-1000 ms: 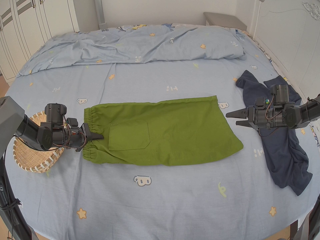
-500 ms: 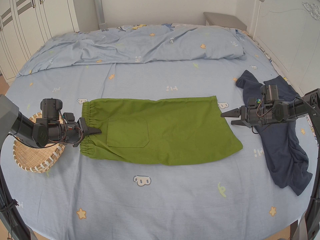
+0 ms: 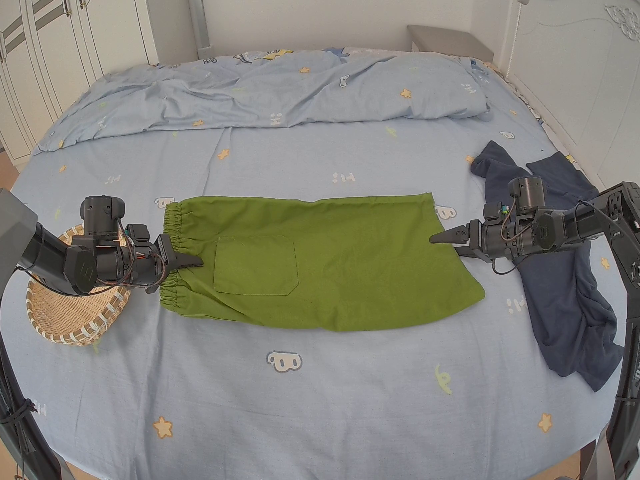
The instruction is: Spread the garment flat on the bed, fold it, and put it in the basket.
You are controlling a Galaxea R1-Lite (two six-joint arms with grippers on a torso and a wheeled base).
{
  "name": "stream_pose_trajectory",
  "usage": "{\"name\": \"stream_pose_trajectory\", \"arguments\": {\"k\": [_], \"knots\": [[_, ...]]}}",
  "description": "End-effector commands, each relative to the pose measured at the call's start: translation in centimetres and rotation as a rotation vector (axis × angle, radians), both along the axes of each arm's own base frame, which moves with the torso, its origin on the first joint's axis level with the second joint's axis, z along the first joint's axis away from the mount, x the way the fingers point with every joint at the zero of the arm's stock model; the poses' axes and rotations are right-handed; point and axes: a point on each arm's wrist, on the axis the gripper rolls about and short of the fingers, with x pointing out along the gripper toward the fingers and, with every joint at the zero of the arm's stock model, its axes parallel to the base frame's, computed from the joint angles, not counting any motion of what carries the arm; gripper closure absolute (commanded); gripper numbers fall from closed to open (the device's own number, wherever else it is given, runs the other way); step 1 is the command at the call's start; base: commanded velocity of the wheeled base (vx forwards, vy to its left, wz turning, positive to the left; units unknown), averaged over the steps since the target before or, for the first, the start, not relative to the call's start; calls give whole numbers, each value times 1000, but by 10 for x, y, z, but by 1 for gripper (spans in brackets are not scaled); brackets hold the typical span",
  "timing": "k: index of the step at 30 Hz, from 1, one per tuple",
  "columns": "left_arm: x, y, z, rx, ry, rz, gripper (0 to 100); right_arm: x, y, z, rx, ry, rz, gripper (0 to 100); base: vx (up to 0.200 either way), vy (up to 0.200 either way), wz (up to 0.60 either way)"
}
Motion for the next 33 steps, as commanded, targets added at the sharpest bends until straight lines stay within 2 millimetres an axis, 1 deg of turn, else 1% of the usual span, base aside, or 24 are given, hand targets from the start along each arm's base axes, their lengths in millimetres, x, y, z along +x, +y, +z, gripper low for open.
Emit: {"name": "stream_pose_trajectory", "arguments": {"k": [1,2,5,10,11,20,22,29,33], "knots": [[0,0,0,0,-1,0,100,-3,7,-10,-1,42,17,0,0,0,0],[0,-1,0,0,-1,-2,100,-6,13,-10,-3,44,31,0,0,0,0],[-1,-1,2,0,-4,-2,100,-8,18,-11,-6,45,45,0,0,0,0],[-1,-1,2,0,-4,-3,100,-7,15,-10,-4,47,38,0,0,0,0],[-1,-1,2,0,-4,-3,100,-7,15,-10,-4,47,38,100,0,0,0],[0,1,1,-2,0,2,100,-4,2,-11,-2,61,8,100,0,0,0],[0,1,1,-1,0,3,100,-5,-2,-7,9,65,10,100,0,0,0],[0,1,0,-1,1,3,100,-8,-2,0,50,65,53,100,0,0,0],[0,1,0,-1,0,3,100,-9,-1,-1,47,65,56,100,0,0,0]]}}
